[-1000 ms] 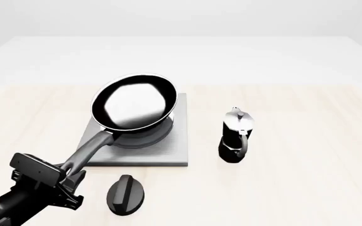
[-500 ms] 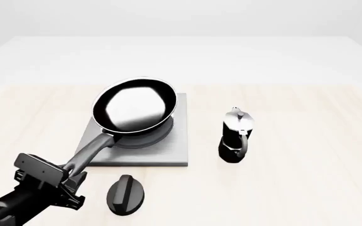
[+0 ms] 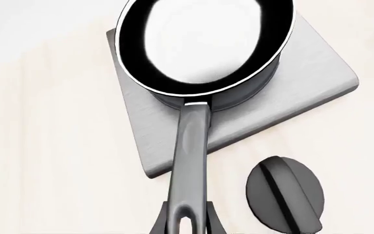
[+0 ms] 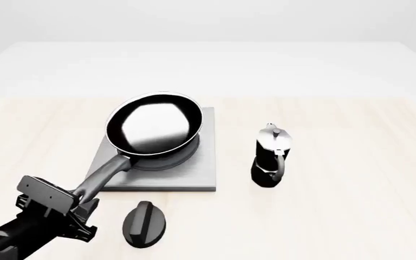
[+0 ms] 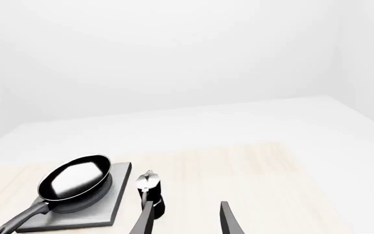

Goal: Put the frying pan on the stove.

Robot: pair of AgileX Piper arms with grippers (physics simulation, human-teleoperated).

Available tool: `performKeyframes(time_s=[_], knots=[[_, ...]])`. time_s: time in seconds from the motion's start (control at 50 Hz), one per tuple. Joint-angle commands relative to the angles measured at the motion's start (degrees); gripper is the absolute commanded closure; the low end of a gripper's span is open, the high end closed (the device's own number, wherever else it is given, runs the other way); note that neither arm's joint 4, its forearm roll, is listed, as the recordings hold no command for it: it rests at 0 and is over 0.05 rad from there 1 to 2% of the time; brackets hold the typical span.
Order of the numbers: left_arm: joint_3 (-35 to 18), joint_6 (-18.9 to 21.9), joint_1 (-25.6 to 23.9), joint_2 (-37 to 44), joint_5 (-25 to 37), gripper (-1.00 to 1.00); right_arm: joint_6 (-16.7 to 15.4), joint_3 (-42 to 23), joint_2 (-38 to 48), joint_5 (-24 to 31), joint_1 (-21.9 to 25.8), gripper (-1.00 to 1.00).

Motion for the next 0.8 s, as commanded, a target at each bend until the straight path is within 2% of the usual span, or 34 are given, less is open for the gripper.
performKeyframes(time_s=[0.02, 0.04, 0.46, 0.7, 0.8], knots=[[-1.7, -0.1, -0.1, -3.4, 1.7, 1.00, -0.6, 0.4, 0.0, 0.0, 0.3, -1.00], [-2.0, -0.1, 0.0, -4.2, 2.6, -1.00, -0.6, 0.4, 0.0, 0.0, 0.3, -1.00], [-4.9, -0.4, 0.2, -12.2, 10.8, -1.00, -0.7, 0.3, 0.0, 0.0, 0.4, -1.00], [-6.9, -0.7, 1.0, -22.3, 20.4, -1.00, -0.6, 0.4, 0.0, 0.0, 0.4, -1.00], [-7.2, -2.0, 1.3, -27.1, 23.8, -1.00, -0.6, 0.4, 0.0, 0.0, 0.4, -1.00]])
